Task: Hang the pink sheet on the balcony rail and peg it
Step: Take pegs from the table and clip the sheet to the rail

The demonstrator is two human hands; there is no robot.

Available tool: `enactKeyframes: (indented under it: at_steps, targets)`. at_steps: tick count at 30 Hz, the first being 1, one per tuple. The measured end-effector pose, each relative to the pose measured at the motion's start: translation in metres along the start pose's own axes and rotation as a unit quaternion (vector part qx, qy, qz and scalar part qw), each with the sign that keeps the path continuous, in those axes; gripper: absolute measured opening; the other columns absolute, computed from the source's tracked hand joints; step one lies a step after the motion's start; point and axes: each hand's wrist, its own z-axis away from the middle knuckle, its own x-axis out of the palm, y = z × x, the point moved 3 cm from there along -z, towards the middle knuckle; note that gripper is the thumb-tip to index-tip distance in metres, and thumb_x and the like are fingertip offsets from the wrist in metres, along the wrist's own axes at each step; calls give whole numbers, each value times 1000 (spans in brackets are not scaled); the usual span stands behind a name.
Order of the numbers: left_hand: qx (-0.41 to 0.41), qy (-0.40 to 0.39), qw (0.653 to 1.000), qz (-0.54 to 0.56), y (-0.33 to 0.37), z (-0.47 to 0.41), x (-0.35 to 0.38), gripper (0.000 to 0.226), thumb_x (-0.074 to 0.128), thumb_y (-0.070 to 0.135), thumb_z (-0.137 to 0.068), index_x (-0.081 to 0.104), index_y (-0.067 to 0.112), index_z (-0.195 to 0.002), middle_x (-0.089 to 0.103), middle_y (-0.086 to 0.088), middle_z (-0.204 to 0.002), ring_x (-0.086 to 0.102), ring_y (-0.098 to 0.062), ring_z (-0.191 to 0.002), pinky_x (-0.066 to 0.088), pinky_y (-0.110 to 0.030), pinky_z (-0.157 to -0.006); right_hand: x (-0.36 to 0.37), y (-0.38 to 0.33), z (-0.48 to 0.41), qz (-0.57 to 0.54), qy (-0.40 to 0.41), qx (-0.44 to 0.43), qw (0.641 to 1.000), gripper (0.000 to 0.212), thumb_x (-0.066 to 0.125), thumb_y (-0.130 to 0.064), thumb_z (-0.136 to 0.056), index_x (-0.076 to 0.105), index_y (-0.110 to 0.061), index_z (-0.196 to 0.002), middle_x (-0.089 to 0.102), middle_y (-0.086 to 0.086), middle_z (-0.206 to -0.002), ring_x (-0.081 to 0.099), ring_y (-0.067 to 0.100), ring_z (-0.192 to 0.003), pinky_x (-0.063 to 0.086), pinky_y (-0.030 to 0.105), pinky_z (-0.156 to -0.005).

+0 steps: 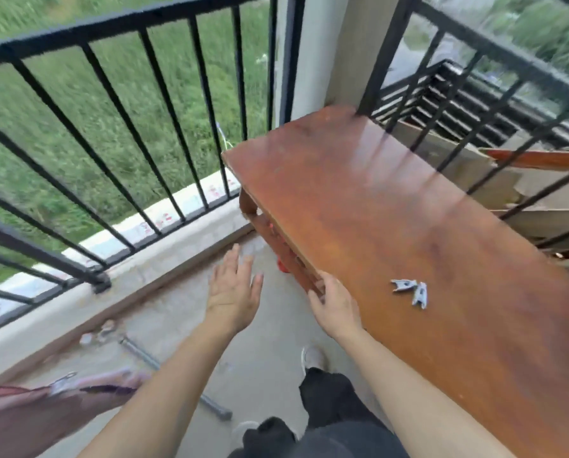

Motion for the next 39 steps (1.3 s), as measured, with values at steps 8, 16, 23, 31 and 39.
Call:
enactKeyframes:
  at_steps: [8,16,23,31,39]
  targets:
    - [107,-122,986,-39,117,-25,93,55,30,39,-101,27,18,-152,8,-10,-162,11,-28,-149,14,-43,-118,-47,130,-6,20,27,139,990,53,51,-26,-98,34,-21,-147,34,2,-150,48,23,-128,46,37,-97]
    - [55,-297,953,-14,168,-42,183,56,29,26,-102,11,19,-156,-11,2,-163,-6,-19,-150,12,-41,-120,-72,206,-69,179,-54,59,981,77,54,5,-88,20,-15,-155,17,6,-162,37,30,-137,47,39,-97]
    - [-43,-368,929,24,158,-33,198,56,27,24,-102,10,16,-156,2,1,-164,2,-17,-150,9,-38,-122,-73,227,-104,247,-68,-20,967,33,63,-9,-87,63,-15,-120,58,8,-109,60,31,-97,50,39,-68]
    - [-198,-179,962,56,89,-13,109,53,36,23,-100,27,15,-151,19,-6,-161,16,-22,-148,20,-39,-118,-59,83,-114,162,-91,-174,967,27,65,-26,-84,65,-14,-108,65,9,-98,67,36,-93,53,41,-71]
    - [-358,88,929,42,-60,161,-42,39,35,24,-92,58,18,-123,57,2,-125,51,-21,-120,39,-34,-99,39,-178,-2,104,-198,-410,884,21,62,-33,-79,56,-22,-96,65,-1,-99,63,26,-96,41,32,-72]
